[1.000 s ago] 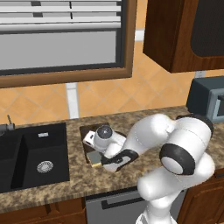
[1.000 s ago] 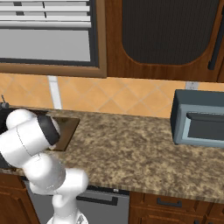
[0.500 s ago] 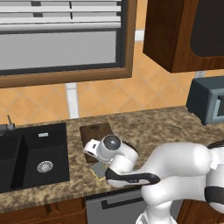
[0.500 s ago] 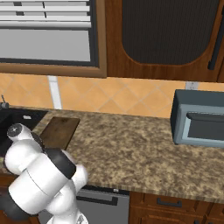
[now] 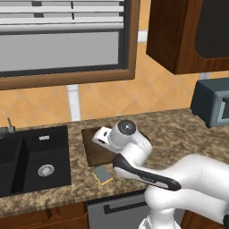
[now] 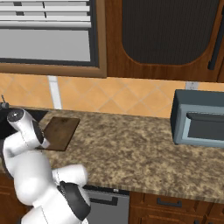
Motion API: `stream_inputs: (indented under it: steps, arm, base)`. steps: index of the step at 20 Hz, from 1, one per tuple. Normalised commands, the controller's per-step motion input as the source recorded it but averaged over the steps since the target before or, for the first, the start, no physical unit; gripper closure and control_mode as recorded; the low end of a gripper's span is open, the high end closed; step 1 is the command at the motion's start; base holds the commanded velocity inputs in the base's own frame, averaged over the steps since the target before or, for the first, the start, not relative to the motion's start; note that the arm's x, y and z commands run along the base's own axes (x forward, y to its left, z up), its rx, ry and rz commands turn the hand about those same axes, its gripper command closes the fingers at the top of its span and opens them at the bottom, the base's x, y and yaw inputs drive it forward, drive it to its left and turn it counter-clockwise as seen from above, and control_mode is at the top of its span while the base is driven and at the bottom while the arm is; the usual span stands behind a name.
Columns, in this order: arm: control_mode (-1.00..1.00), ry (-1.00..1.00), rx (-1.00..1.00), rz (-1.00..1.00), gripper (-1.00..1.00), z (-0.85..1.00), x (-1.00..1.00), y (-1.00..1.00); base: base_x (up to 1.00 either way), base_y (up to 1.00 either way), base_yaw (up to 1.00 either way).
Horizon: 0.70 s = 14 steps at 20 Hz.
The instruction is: Pick up the sponge from the counter and clean the cutting board by briefly scrubbing or pressing down on the cutting board. Once finished, release the sponge.
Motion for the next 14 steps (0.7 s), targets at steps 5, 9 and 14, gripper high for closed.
stream_inputs:
  steps: [5, 9, 14]
  arm:
    - [-1.00, 0.00, 0.00, 0.00, 1.00, 0.17, -0.23, -0.61]
    - [-1.00, 0.00, 0.00, 0.00, 1.00, 0.27, 0.04, -0.73]
    - [-1.00, -0.01, 0.01, 0.00, 1.00, 0.25, 0.06, -0.88]
  base:
    - [0.00, 0.00, 0.00]
    - [0.00, 0.00, 0.00]
    - [0.00, 0.00, 0.00]
